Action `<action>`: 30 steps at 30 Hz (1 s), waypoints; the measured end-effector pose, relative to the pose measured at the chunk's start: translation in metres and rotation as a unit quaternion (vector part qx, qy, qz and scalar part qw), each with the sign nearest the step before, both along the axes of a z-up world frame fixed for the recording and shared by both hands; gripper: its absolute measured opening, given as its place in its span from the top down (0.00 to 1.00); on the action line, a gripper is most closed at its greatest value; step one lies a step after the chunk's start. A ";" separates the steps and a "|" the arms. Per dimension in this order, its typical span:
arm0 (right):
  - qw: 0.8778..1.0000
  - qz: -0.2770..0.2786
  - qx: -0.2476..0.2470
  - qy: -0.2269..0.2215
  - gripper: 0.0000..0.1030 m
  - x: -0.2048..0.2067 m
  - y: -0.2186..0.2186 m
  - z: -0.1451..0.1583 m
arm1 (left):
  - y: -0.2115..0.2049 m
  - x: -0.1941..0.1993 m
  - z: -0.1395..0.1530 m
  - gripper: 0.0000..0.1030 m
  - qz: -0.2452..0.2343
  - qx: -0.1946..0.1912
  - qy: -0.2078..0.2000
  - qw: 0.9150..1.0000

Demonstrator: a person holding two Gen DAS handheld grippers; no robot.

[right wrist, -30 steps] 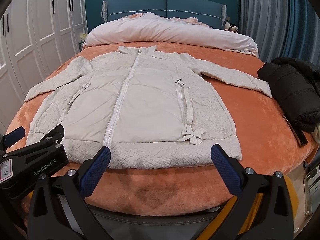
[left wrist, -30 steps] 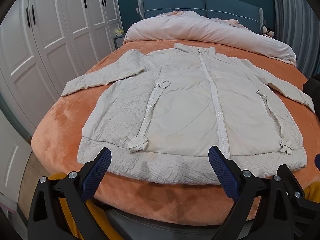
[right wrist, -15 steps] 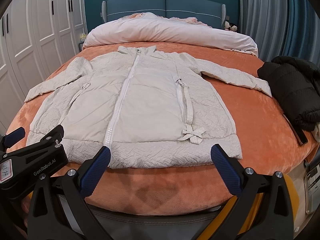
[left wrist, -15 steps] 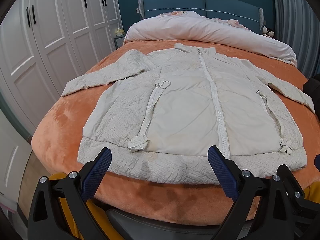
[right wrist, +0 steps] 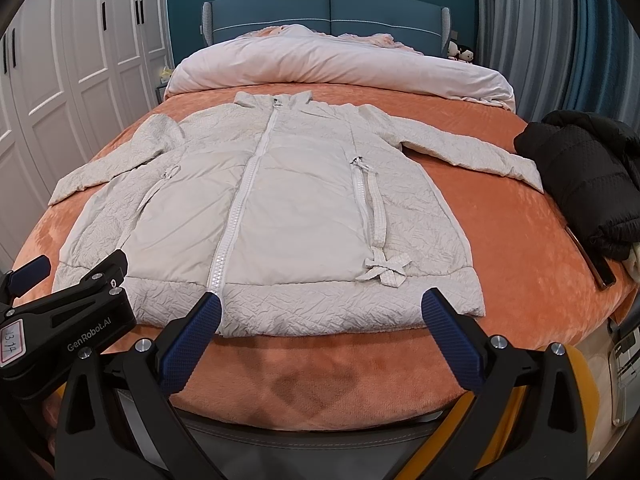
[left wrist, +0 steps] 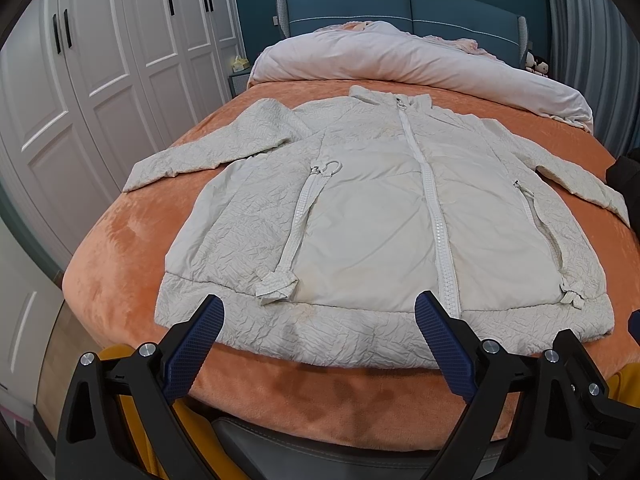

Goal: Fold large clothes

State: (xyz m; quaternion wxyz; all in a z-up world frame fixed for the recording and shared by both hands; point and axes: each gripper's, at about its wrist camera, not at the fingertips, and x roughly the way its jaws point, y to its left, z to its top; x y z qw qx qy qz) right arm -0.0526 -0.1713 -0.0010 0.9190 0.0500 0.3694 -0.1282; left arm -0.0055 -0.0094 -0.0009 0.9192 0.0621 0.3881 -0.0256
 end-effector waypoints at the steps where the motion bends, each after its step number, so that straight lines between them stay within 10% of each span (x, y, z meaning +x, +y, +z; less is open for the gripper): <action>1: 1.000 0.000 0.000 0.000 0.05 0.000 0.000 0.000 | 0.000 0.000 0.000 0.09 0.000 0.001 -0.001 1.000; 30: 1.000 -0.001 0.004 0.008 0.05 0.002 0.003 -0.005 | -0.003 0.002 -0.007 0.14 -0.001 0.005 0.008 1.000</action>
